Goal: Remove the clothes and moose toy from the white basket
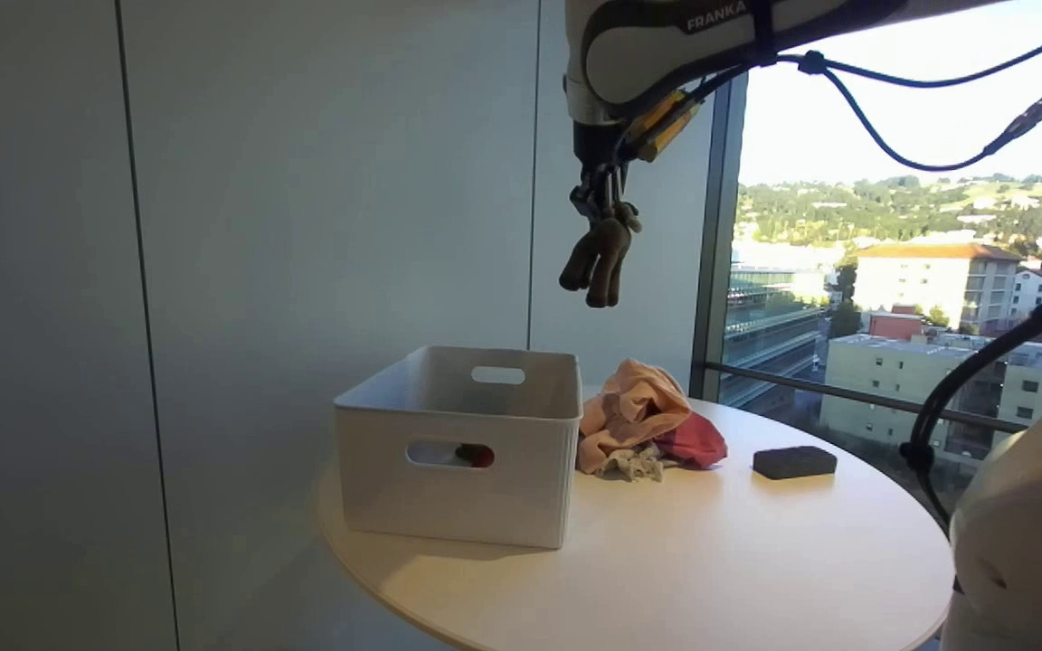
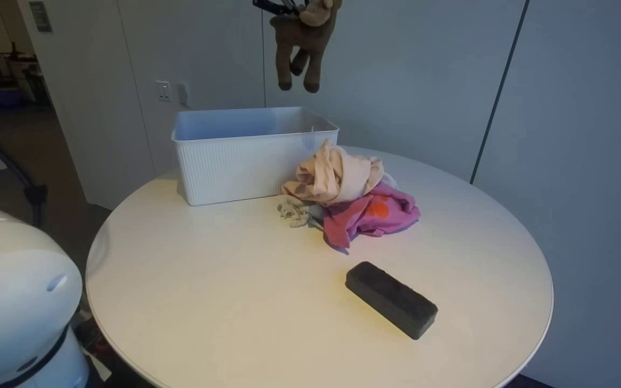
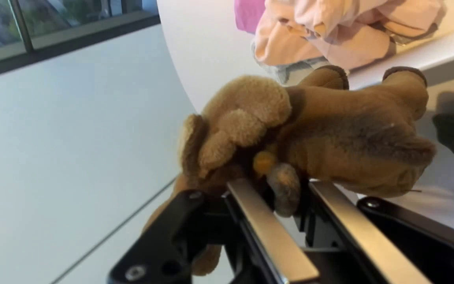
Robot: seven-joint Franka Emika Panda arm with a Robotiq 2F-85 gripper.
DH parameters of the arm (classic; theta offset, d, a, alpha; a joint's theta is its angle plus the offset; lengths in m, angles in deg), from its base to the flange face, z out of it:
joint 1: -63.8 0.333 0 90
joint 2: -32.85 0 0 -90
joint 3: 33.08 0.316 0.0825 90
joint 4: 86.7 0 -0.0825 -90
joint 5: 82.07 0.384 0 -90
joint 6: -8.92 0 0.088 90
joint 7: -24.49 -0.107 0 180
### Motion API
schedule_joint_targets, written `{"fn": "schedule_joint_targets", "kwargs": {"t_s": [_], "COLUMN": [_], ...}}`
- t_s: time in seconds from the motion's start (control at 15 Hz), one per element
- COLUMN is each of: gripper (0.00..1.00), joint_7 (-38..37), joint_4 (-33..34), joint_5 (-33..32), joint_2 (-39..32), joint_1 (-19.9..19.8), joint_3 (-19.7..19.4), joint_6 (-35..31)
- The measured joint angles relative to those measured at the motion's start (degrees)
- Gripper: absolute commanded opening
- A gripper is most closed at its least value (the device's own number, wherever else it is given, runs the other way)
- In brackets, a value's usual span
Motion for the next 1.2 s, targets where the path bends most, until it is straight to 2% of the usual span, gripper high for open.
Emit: {"fn": "schedule_joint_targets", "kwargs": {"t_s": [0.33,0.53,0.6,0.67,0.73,1.0,1.2], "gripper": [0.07,0.07,0.12,0.48,0.48,0.74,0.94], "joint_7": [-14.5,-22.2,-24.2,-25.8,-27.0,-30.0,-31.5], "joint_4": [-5.6,-7.7,-8.1,-8.2,-8.2,-7.8,-7.0], "joint_5": [-5.8,-6.5,-6.4,-6.1,-5.5,-2.3,-0.9], "joint_2": [-4.4,-8.8,-10.5,-12.0,-13.5,-17.0,-16.8], "joint_1": [-4.9,-5.9,-5.9,-5.9,-5.8,-5.8,-5.3], "joint_3": [-1.0,-1.8,-2.2,-2.5,-2.9,-3.9,-3.9], "joint_6": [0.7,3.1,3.8,4.5,5.0,5.4,5.4]}}
